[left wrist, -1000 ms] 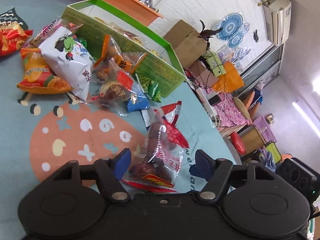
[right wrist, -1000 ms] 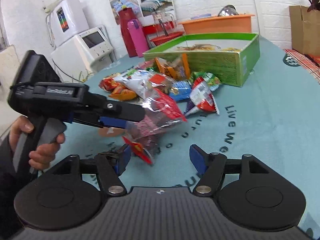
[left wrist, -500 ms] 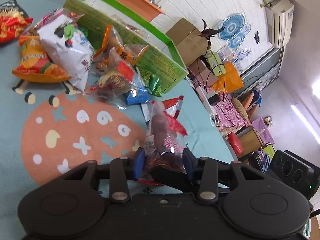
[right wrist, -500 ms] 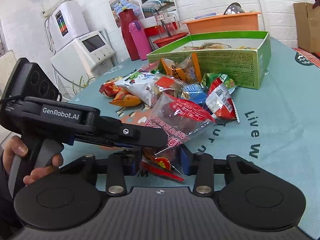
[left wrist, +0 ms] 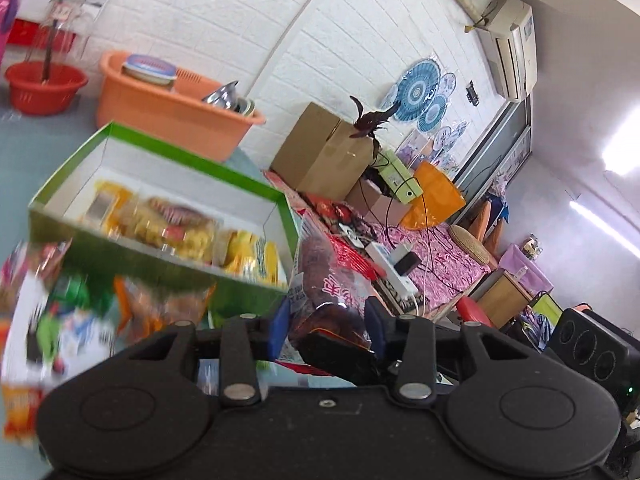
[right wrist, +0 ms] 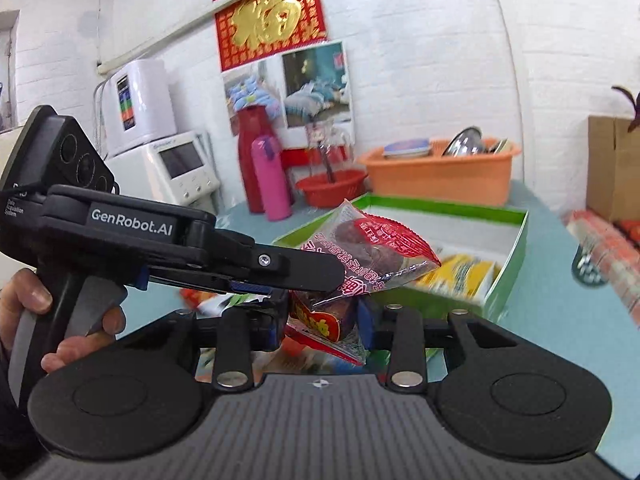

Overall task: Organize snacks
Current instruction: 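Carry the candy pack into the green box and release it, then move the left gripper back to the red-white triangular candy pack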

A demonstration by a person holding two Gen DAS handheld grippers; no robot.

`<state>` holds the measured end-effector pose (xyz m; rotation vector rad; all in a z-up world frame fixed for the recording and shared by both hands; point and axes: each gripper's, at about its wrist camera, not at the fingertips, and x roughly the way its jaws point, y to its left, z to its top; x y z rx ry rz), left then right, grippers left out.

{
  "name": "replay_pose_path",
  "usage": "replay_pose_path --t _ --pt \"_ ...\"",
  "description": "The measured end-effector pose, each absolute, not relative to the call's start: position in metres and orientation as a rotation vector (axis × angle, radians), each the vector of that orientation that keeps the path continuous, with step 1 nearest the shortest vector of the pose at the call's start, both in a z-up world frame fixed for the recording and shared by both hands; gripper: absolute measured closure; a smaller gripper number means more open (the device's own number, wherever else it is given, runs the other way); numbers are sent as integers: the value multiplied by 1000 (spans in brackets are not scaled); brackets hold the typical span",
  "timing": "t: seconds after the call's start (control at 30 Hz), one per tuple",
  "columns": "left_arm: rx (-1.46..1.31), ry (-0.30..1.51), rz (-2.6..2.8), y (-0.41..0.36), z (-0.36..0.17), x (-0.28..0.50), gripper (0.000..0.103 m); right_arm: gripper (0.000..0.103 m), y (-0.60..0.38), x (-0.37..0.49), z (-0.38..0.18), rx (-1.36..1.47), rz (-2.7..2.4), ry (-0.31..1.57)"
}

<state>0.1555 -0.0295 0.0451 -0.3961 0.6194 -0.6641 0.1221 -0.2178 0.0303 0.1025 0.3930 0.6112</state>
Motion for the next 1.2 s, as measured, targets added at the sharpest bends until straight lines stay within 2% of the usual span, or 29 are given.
replay_pose_path --t 0.23,0.5,0.57,0.6,0.63,0.67,0.7,1.0,1.2 --pt "-413 658 -682 -42 40 224 65 41 -229 181 28 107 545 383" --pt "-398 691 -652 -48 23 267 65 41 -233 222 12 121 530 404" --pt "-373 703 -639 -48 18 273 52 40 -230 230 7 107 523 419" --pt "-365 709 -630 -49 16 274 22 37 -227 233 4 83 512 429" --pt "-370 710 -617 -46 14 273 0 32 -224 234 2 51 494 432" --pt "-383 695 -602 -44 14 268 0 12 -222 234 2 23 473 436" --pt "-391 674 -588 -41 15 263 0 0 -221 231 2 6 446 428" --pt "-368 637 -483 -17 41 191 0 0 -226 174 22 -33 381 358" --pt "-439 628 -419 9 26 122 0 0 -232 126 11 10 460 416"
